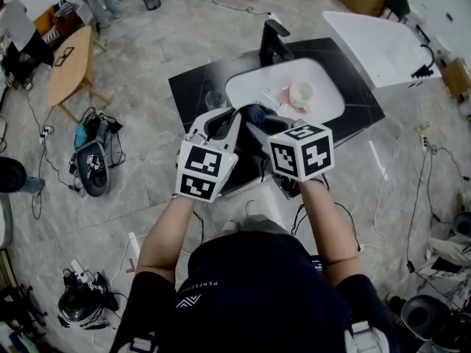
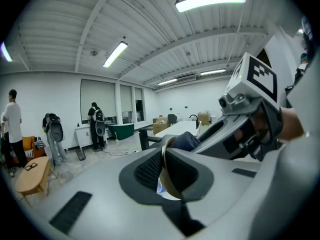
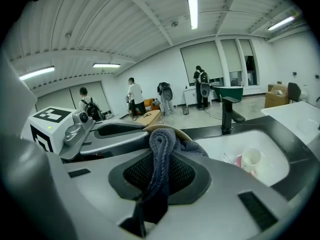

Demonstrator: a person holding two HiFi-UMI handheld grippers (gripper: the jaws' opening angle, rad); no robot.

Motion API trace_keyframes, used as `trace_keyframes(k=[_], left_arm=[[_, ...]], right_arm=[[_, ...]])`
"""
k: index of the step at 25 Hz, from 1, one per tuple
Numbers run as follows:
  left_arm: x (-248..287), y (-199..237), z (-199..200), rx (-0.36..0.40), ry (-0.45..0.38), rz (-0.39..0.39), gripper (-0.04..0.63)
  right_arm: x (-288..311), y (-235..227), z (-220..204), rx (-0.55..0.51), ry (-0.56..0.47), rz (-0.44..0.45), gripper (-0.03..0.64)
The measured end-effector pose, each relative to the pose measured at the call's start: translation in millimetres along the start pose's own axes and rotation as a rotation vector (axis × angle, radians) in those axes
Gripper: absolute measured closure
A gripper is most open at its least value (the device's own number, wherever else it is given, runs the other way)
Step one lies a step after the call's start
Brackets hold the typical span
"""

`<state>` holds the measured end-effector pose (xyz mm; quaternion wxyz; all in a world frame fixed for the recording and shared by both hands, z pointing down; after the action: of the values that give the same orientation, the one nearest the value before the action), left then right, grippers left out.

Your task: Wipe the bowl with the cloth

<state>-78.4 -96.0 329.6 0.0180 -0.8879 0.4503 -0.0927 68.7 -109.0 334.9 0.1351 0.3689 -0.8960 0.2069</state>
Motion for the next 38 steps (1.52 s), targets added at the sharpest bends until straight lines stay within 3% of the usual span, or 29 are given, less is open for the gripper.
trace_keyframes(k=[4, 10, 18, 38], left_arm=[[2, -5, 2, 0.019, -0.008, -0.019, 0.572], [1, -2, 4, -0.062, -0.037, -0.049, 0.567], [-3, -3, 6, -0.060, -0.035, -0.057, 0.568], [-7, -1, 6, -0.089, -0.008, -0.094, 0.568]], right_arm=[[2, 0, -1, -0.016, 0.010, -0.004, 0.534], [2, 3, 2, -0.075, 0.020, -0.002, 0.535], [7, 19, 1, -0.224, 0.086, 0.007, 0.535], [0, 42, -12, -0.410, 0.188, 0.232, 0.535]])
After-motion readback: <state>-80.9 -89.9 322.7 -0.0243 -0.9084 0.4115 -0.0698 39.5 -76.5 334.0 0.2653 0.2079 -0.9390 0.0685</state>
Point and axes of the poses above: the fingertips, and each gripper's own axes: x forward along the fingers, y to its left, z out of its top, the point moved 10 cm from there along -x, backward along the fingers, and after that the axes turned 8 degrees about -y, right-handed, at the moved point
